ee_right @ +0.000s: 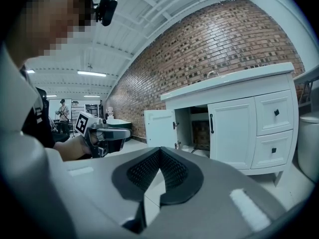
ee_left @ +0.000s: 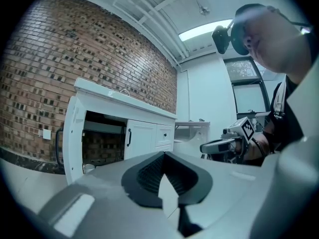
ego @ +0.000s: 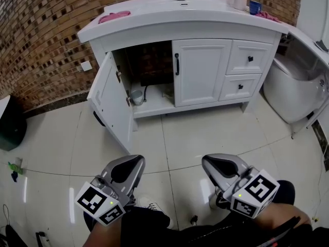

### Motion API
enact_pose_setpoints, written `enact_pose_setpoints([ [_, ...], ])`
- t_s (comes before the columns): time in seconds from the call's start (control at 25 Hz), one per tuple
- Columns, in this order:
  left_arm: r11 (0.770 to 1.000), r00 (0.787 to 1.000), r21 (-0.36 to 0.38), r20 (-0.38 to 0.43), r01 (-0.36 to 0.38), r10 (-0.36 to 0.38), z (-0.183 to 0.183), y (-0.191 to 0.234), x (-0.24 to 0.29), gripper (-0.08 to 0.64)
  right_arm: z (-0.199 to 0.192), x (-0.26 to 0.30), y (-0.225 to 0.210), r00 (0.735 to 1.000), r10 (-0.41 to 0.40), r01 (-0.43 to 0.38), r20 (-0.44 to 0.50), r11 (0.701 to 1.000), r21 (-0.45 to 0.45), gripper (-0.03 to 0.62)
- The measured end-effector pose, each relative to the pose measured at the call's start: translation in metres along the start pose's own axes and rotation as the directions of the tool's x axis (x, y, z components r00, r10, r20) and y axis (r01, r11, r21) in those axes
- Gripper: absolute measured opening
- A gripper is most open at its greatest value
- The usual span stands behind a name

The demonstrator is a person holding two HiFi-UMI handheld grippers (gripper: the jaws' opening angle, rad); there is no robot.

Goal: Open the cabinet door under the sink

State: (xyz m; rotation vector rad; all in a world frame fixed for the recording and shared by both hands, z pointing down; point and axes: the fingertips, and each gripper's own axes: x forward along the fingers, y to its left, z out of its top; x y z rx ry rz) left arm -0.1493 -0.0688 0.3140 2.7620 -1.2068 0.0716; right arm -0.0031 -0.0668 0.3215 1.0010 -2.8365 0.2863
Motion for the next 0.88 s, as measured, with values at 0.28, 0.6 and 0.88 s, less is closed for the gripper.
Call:
enact_pose_setpoints([
  [0.28,1.0,1.0,0.005,-0.006,-0.015,0.015,-0.0033,0.0023,0.0005,0.005,-0.0035,0.0004,-0.0006,1.0,-0.005,0.005,-0.008,1.0,0.006,0.008],
  [0.6,1.0,1.0,-0.001,-0.014,-0.025,0.025,-0.0066,0.0043,0.0047,0.005,-0.0011,-0.0019,-0.0011,1.0,-0.004,0.004,-0.005,1.0,0.004,0.007],
  [0.88,0.999,0.999,-0.001,-0.014,-0.038,0.038,-0.0064,0.0077,0.004,0.005,-0.0017,-0.0018,-0.0012,1.0,-0.001,0.001,-0.011,1.0,0.004,0.008],
])
